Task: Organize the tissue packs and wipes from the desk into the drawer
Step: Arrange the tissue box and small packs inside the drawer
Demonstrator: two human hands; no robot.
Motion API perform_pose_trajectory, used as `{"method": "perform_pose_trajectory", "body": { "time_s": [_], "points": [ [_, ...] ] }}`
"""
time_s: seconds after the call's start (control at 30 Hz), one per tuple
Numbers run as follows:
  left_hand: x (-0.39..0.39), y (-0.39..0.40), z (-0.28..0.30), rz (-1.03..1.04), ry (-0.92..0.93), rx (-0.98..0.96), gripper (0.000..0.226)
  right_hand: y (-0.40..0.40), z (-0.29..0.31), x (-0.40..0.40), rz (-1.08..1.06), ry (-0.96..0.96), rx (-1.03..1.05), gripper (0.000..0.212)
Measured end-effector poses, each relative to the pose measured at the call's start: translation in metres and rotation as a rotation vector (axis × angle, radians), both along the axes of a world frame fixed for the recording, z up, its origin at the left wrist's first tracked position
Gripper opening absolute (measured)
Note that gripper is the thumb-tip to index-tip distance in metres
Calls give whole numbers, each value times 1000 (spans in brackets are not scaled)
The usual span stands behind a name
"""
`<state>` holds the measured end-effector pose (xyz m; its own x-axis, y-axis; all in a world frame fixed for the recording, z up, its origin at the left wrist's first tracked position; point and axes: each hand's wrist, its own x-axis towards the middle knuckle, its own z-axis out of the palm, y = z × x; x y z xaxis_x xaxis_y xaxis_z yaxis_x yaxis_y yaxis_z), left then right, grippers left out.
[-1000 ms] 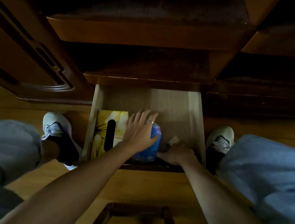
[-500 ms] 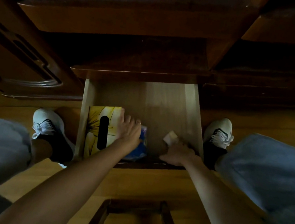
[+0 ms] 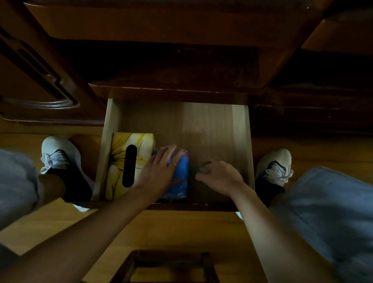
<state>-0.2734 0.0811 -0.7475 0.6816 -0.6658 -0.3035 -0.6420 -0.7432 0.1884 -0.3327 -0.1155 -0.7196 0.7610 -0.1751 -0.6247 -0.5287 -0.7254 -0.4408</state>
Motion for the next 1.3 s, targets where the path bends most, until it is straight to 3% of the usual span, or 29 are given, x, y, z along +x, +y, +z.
{"method": "perform_pose_trajectory", "body": {
  "time_s": [0.1, 0.17, 0.37, 0.47, 0.6, 0.73, 0.83, 0.9, 0.97, 1.13, 1.2, 1.3],
  "points": [
    [-1, 8, -2, -135, 20, 229, 91, 5, -7, -5, -127, -97, -20, 57],
    [3, 4, 1, -149, 13, 279, 90, 8, -13, -9, -180, -128, -12, 75],
    [4, -15, 10, -77, 16, 370, 61, 17, -16, -13, -392, -22, 355, 102],
    [1, -17, 8, -56, 25, 372, 57, 19, -18, -19, -404, 20, 483, 95],
    [0, -20, 9, -20, 70, 372, 57, 15, -17, -24, -439, -40, 399, 75],
    [-1, -22, 11, -33, 103, 409, 64, 6, -11, -23, -643, -217, 344, 52],
    [2, -16, 13, -99, 89, 422, 70, -2, -13, -19, -773, -221, 308, 32],
    [5, -8, 13, -160, 63, 381, 79, -6, -19, -17, -632, -130, 244, 29],
    [5, 0, 14, -192, 15, 325, 86, -3, -25, -16, -349, 17, 172, 33],
    [-2, 6, 18, -138, -133, 179, 54, 3, -29, -15, 114, 219, -227, 46],
    [-4, 1, 19, -151, -177, 100, 50, 5, -31, -15, 170, 217, -386, 47],
    [-5, -10, 19, -228, -187, -12, 54, 11, -28, -8, 111, 4, -558, 35]
  ]
}}
